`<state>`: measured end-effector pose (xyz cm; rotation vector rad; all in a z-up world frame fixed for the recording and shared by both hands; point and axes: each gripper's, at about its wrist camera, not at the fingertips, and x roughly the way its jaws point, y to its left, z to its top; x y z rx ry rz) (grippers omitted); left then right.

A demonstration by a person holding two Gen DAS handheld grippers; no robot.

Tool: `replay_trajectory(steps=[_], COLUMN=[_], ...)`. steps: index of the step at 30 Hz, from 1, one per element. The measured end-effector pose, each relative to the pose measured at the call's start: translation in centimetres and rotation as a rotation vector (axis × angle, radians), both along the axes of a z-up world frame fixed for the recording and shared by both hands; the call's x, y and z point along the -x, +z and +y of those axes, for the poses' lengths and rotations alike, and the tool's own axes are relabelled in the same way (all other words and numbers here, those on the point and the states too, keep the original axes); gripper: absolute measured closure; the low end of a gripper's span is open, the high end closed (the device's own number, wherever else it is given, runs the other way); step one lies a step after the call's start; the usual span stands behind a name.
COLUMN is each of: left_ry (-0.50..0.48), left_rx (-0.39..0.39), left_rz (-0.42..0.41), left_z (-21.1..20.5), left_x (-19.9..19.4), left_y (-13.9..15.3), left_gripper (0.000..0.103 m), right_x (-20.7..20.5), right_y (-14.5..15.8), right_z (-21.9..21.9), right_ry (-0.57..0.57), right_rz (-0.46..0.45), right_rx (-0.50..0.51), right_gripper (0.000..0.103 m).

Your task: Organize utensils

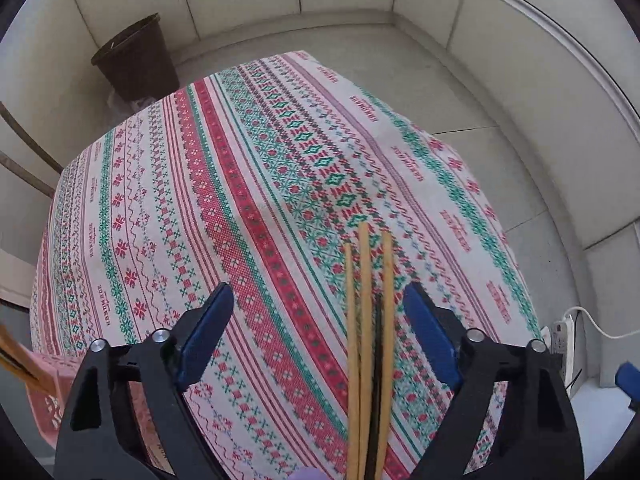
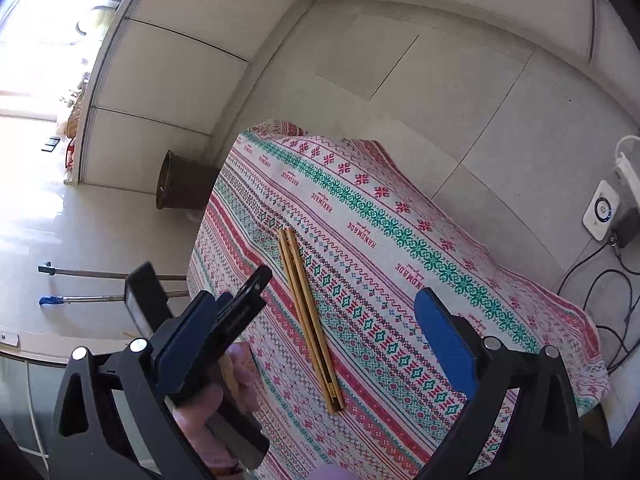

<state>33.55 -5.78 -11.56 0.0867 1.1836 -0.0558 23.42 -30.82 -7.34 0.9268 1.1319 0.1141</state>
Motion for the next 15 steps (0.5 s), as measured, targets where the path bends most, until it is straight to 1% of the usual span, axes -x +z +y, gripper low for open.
replay_trajectory(steps=[1, 2, 3, 5, 9, 11, 13, 14, 15], left_ry=[0.024, 0.041, 0.055, 0.062, 0.054, 0.047, 0.036, 0.026, 0.019], left_rx=[0.001, 0.007, 0.02, 0.061, 0.082, 0.072, 0.056, 0.069, 0.052], left_rz=[0.019, 0.035, 0.047, 0.063, 0.073, 0.072, 0.076, 0.077, 0.075], left_z=[0.4, 0.8, 1.1, 1.6, 1.7, 1.6, 1.3, 1.2, 0.9], left_x=[-0.6, -1.2, -1.6, -2.0, -2.2, -2.3, -2.4, -2.4, -2.5], left_y=[-0.6, -1.0, -1.4, -1.9, -2.4, -2.6, -3.2, -3.4, -3.6], left_gripper=[0.034, 0.041, 0.045, 0.045, 0.045, 0.047, 0.052, 0.054, 0.062], right_x=[-0.2, -0.3, -0.4, -0.5, -0.6, -0.5, -0.5, -0.5, -0.5], right_y=[-0.2, -0.4, -0.5, -0.6, -0.8, -1.1, -1.5, -1.6, -1.5], right_z=[0.1, 0.2, 0.3, 0.4, 0.6, 0.6, 0.6, 0.5, 0.5], right_ry=[0.011, 0.019, 0.025, 0.031, 0.03, 0.026, 0.023, 0.02, 0.017], right_rz=[0.007, 0.013, 0.018, 0.019, 0.026, 0.04, 0.054, 0.056, 0.056], right_rx=[-0.015, -0.032, -0.051, -0.071, -0.072, -0.086, -0.098, -0.097, -0.094], right_gripper=[0.007, 0.007, 0.007, 0.007, 0.007, 0.007, 0.007, 0.007, 0.007])
